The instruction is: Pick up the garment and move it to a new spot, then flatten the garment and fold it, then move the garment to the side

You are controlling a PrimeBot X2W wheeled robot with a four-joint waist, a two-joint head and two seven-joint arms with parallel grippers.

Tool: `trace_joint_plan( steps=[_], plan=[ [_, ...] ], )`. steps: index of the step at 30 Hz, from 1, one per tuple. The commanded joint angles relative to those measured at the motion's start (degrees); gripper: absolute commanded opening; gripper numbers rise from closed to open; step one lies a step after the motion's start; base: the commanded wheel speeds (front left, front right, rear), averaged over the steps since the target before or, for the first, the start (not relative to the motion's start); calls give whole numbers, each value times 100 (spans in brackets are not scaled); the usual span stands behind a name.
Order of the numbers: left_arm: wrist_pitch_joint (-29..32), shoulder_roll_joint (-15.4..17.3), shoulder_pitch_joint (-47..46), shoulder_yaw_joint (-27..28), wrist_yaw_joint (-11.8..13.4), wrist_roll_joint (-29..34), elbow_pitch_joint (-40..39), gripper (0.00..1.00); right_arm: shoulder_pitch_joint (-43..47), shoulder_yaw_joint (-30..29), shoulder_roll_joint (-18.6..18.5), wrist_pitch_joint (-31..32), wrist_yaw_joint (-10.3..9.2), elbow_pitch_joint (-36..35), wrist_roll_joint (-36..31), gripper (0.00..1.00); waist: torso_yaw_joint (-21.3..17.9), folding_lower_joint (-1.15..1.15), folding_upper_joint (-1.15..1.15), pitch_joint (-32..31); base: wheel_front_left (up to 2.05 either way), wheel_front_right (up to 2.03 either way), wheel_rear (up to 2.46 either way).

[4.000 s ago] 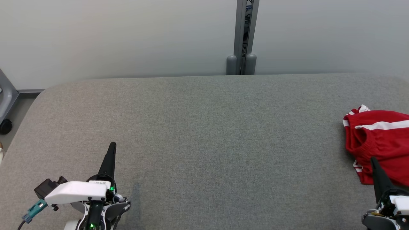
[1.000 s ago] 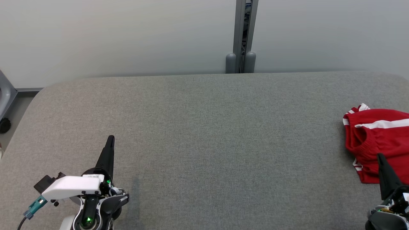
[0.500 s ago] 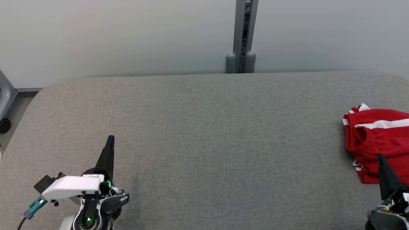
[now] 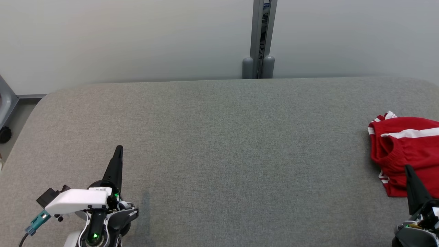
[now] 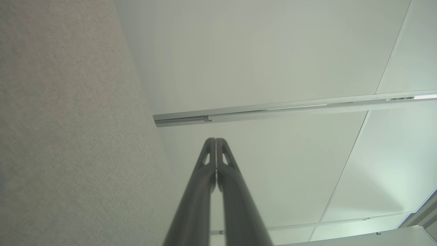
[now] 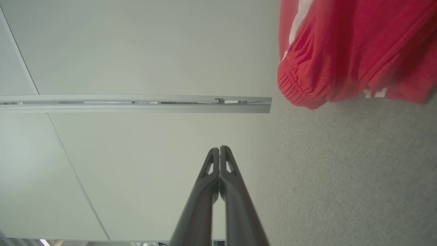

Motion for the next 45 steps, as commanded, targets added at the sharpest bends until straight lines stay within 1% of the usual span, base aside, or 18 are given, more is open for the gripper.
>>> trace_joint_plan(
  steps=[1, 45],
  plan=[
    [9, 25, -75, 11, -18, -23, -4, 0, -57, -22, -11, 31, 2, -18, -27, 0, 0, 0, 0, 0, 0, 0, 0],
    [9, 25, -75, 6, -18, -28, -5, 0, -65, -48, 3, 53, 2, -17, -44, 0, 0, 0, 0, 0, 0, 0, 0]
  ],
)
